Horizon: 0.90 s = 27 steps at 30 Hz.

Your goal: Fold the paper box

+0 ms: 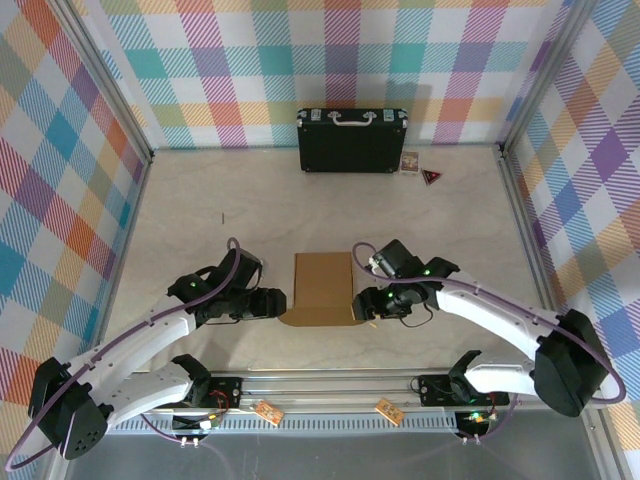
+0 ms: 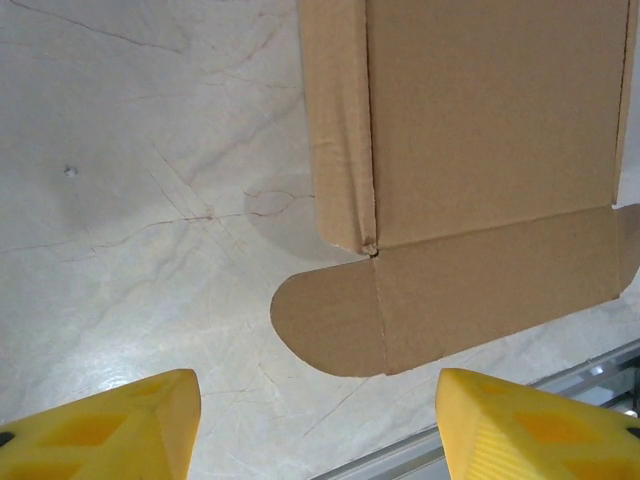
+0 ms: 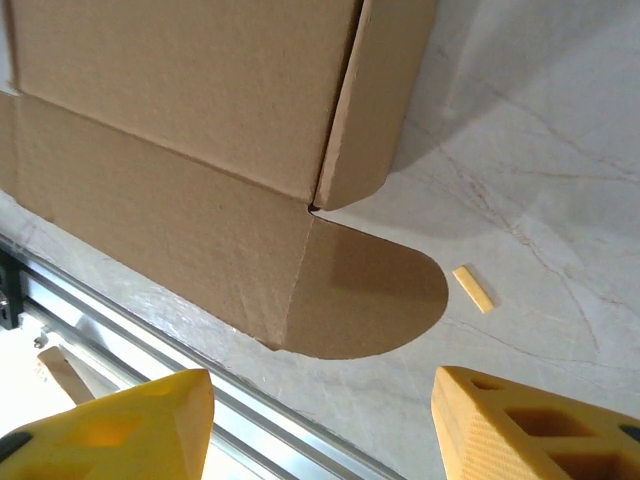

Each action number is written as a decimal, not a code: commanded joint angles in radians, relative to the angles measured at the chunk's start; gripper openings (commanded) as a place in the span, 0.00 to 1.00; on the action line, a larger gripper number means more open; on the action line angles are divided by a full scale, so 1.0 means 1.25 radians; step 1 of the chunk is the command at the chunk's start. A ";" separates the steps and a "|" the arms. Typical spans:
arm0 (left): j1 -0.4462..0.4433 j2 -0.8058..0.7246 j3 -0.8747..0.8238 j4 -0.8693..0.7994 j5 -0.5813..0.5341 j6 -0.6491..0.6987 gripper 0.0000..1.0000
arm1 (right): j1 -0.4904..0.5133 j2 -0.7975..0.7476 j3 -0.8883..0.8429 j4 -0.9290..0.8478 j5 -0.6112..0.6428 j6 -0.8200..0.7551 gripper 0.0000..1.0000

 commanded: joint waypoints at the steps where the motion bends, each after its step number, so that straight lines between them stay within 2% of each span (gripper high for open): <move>1: -0.011 0.012 0.031 -0.018 0.023 -0.002 0.63 | 0.018 0.024 0.031 0.022 0.021 0.042 0.59; 10: -0.032 0.051 0.042 0.002 0.019 0.000 0.62 | 0.052 0.059 0.047 0.031 0.042 0.064 0.59; 27: -0.089 0.144 0.022 0.070 0.021 -0.020 0.58 | 0.056 0.126 0.055 0.053 0.022 0.051 0.56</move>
